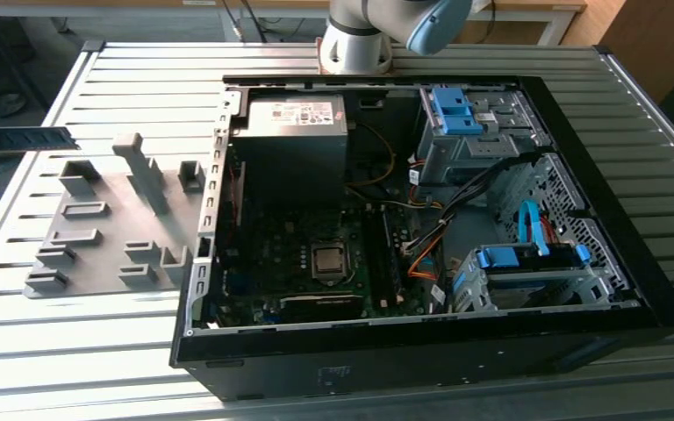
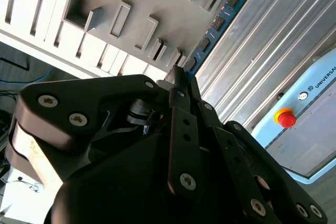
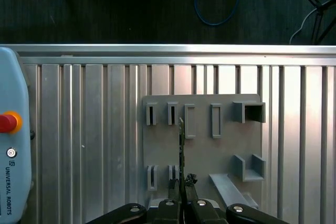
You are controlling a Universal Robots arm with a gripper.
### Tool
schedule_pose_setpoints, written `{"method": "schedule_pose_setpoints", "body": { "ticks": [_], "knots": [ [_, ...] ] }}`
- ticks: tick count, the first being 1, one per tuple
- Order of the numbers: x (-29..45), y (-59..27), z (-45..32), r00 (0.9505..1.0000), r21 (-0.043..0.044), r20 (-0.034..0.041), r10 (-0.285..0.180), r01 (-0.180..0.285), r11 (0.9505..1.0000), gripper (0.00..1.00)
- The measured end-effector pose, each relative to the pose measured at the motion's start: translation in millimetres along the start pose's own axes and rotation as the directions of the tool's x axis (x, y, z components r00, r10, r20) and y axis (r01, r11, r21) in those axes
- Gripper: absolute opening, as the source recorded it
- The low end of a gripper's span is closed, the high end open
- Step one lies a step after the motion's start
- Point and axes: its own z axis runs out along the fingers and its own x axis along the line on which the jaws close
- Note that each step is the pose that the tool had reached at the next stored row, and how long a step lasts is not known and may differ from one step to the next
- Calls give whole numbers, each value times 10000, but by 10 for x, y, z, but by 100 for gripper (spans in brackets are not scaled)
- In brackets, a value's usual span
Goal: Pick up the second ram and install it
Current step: 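Pick up the second ram and move it above second insertion slot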
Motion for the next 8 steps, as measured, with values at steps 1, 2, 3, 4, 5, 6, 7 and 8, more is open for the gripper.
{"method": "schedule_pose_setpoints", "body": {
  "ticks": [1,2,3,4,5,6,7,8],
  "knots": [
    [0,0,-2,10000,0,0,0,0,10000,14],
    [0,0,-4,10000,0,0,0,0,10000,14],
    [0,0,-6,10000,0,0,0,0,10000,14],
    [0,0,-8,10000,1,0,0,0,10000,14],
    [0,0,-11,10000,0,0,0,0,10000,14],
    [0,0,-13,10000,0,0,0,0,10000,14],
    [0,0,-15,10000,0,0,0,0,10000,14],
    [0,0,-17,10000,0,0,0,0,10000,14]
  ]
}}
